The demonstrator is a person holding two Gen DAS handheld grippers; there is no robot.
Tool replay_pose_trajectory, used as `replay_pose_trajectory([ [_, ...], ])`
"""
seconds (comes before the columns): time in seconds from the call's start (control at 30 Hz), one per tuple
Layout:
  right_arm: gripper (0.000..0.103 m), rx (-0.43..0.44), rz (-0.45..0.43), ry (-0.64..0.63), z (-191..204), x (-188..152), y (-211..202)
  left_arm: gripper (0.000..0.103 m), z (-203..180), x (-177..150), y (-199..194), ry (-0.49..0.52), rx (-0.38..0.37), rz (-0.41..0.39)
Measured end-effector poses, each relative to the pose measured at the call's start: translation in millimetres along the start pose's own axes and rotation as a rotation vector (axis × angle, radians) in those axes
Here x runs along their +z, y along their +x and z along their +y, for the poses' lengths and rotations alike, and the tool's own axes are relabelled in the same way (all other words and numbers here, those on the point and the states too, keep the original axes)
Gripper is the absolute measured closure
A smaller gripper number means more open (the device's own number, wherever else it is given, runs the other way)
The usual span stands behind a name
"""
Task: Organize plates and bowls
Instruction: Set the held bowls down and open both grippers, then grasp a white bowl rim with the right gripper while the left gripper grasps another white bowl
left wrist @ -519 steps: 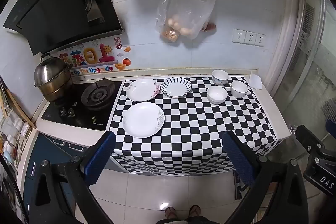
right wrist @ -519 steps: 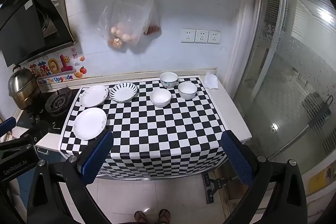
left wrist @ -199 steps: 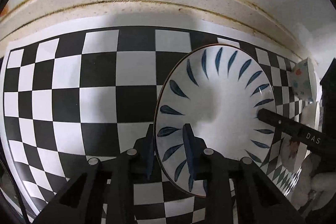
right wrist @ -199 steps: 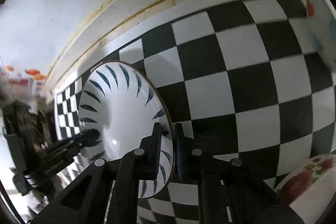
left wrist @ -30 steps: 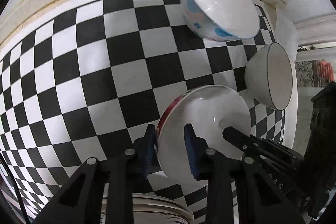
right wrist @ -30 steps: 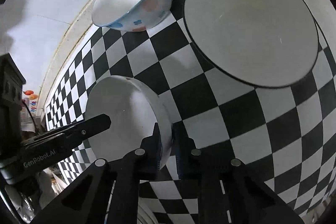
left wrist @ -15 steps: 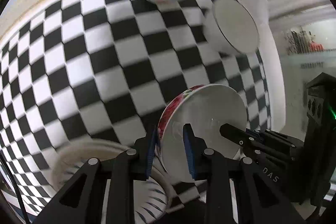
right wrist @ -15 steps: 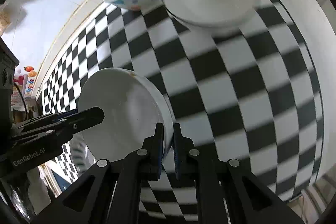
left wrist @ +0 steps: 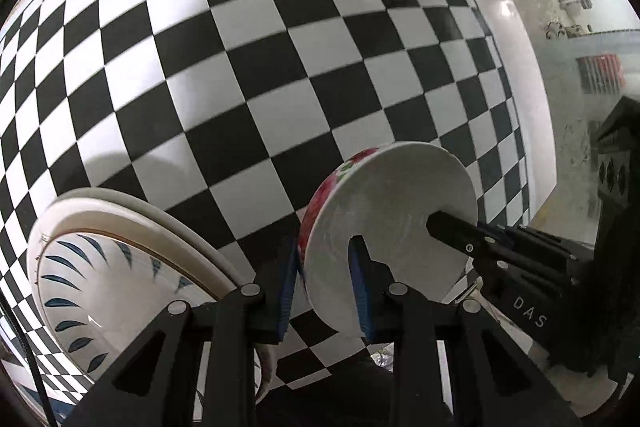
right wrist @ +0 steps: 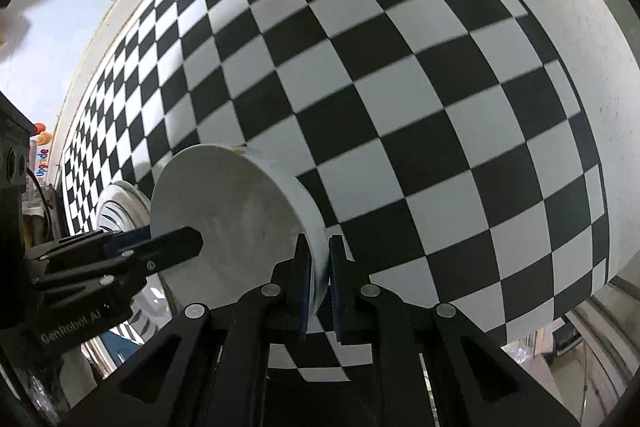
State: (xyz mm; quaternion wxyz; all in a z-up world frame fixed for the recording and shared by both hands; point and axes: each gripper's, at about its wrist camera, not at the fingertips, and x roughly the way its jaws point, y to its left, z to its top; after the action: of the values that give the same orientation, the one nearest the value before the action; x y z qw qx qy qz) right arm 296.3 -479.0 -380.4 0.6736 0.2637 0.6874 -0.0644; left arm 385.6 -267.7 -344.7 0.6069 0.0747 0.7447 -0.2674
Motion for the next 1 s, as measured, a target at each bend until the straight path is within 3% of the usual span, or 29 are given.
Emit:
replay_pose_trajectory([
  [0.37,0.093,-0.020,-0.002,0.010,0,6,0,0.080,8,-4,-5,0.008,-0.010,0.009],
  [0.47,0.090,-0.008,-0.002,0.060,-2,7,-15,0.079,15,-7,-36,0.008,-0.005,-0.068],
  [0.57,0.089,0.030,-0.061,0.104,-3,9,-47,0.077,23,-2,-72,-0.003,-0.030,-0.145],
  [0.63,0.080,0.057,-0.110,0.118,-1,15,-69,0.075,26,8,-89,0.000,-0.031,-0.185],
  [0.7,0.064,0.071,-0.164,0.132,-1,29,-89,0.075,29,25,-101,-0.015,-0.032,-0.205],
  [0.8,0.064,0.093,-0.186,0.137,-1,57,-105,0.075,30,59,-108,-0.059,-0.075,-0.189],
  [1.0,0.064,0.074,-0.178,0.077,-9,134,-100,0.075,15,127,-92,-0.114,-0.055,-0.183],
])
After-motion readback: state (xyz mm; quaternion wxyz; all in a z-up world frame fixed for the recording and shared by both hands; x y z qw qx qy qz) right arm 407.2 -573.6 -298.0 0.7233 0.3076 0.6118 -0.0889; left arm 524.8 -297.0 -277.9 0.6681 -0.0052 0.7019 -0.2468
